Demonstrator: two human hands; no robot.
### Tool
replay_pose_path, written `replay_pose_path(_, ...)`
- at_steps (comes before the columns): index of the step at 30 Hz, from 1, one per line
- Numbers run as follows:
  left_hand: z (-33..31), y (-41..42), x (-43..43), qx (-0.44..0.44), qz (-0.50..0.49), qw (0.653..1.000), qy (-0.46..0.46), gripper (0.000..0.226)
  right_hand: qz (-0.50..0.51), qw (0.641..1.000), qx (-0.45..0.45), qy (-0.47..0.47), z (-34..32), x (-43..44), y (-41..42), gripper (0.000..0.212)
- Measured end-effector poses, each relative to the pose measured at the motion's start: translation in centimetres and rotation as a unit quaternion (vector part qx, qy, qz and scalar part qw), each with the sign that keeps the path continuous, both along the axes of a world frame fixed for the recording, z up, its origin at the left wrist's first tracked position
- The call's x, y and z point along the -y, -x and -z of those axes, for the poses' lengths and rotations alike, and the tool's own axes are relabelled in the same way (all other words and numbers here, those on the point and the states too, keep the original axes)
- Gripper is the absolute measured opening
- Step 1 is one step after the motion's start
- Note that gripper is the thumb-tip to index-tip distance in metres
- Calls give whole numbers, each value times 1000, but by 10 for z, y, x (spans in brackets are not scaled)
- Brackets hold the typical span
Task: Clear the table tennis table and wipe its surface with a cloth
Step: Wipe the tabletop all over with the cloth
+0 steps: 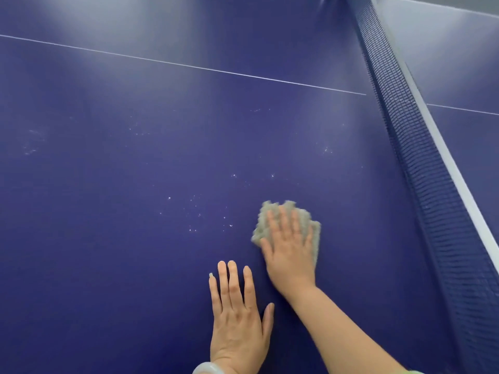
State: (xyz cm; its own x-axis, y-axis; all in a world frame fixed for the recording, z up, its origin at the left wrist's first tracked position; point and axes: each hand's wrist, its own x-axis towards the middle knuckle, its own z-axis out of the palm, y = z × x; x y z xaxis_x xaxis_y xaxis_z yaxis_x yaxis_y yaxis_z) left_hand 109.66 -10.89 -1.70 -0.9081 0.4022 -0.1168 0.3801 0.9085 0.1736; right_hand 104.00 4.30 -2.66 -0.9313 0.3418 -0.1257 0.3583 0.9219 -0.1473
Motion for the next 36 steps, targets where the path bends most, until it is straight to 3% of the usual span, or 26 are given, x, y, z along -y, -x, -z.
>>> replay_pose_path(2,0,1,0,0,-3,1000,2,73,-122,992,15,-4,0,-9,4,61)
replay_pose_path(3,-1,1,0,3,-5,1000,6,74,-128,992,16,-1,0,-24,8,61)
replay_pose_path(8,-7,8,-4,-13,-15,1000,-19,66,61,998,27,9,-1,-120,18,62)
replay_pose_path(12,-13,43,-52,-34,64,995,-75,56,43,998,35,-8,0,-149,14,63)
replay_pose_path(16,-16,103,-125,-25,164,985,-41,60,11,999,29,-19,1,-178,6,61)
replay_pose_path(22,-2,150,-168,-13,179,983,25,66,107,993,2,-45,2,-244,-10,65)
replay_pose_path(27,-3,148,-172,-29,176,984,16,62,164,986,6,-11,1,-281,56,63)
replay_pose_path(29,-3,148,-173,-32,176,984,25,62,140,990,13,-4,1,-277,84,63)
replay_pose_path(34,-5,147,-171,-37,171,984,28,62,-95,995,0,13,5,-231,81,64)
replay_pose_path(36,-3,147,-171,-42,174,984,22,62,-85,996,-4,2,7,-241,71,64)
